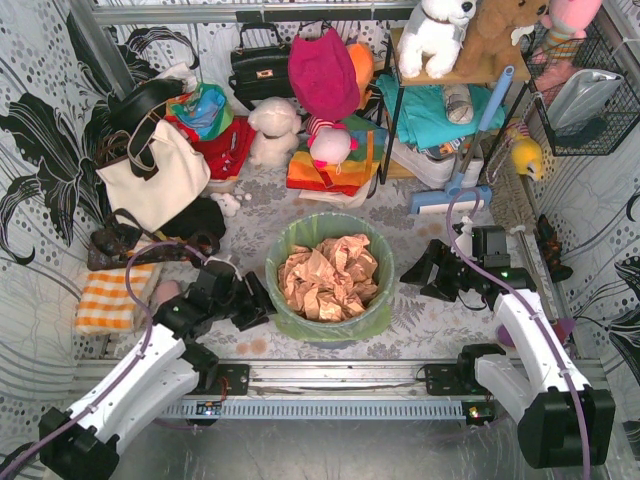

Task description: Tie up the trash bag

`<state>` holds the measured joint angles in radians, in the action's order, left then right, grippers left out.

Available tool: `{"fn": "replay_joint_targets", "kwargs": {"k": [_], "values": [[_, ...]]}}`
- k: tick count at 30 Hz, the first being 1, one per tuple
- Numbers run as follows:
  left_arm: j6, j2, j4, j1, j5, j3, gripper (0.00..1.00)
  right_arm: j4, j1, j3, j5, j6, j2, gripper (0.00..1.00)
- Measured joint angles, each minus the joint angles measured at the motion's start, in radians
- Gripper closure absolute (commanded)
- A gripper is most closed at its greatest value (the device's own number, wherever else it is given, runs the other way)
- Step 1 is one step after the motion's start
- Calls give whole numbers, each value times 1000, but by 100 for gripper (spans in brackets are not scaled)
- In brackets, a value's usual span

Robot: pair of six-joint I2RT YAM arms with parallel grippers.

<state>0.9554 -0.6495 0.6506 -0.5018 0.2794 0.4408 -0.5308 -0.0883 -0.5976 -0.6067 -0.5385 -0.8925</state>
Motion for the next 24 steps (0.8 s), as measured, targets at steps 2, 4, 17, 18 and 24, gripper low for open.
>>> {"fn": "replay_joint_targets", "kwargs": {"k": [2, 4, 17, 18, 24], "values": [[3, -1, -21, -3, 0, -16, 37, 0, 0, 0, 0, 0, -2, 25], [8, -9, -35, -3, 1, -31, 37, 5, 0, 2, 0, 0, -5, 26], [18, -93, -157, -9, 13, -68, 54, 121, -32, 113, -64, -78, -7, 27], [18, -95, -161, -9, 13, -68, 55, 135, -56, 119, -61, -92, -11, 27], [19, -98, -182, -9, 13, -68, 58, 193, -169, 123, -21, -139, -74, 29]]}}
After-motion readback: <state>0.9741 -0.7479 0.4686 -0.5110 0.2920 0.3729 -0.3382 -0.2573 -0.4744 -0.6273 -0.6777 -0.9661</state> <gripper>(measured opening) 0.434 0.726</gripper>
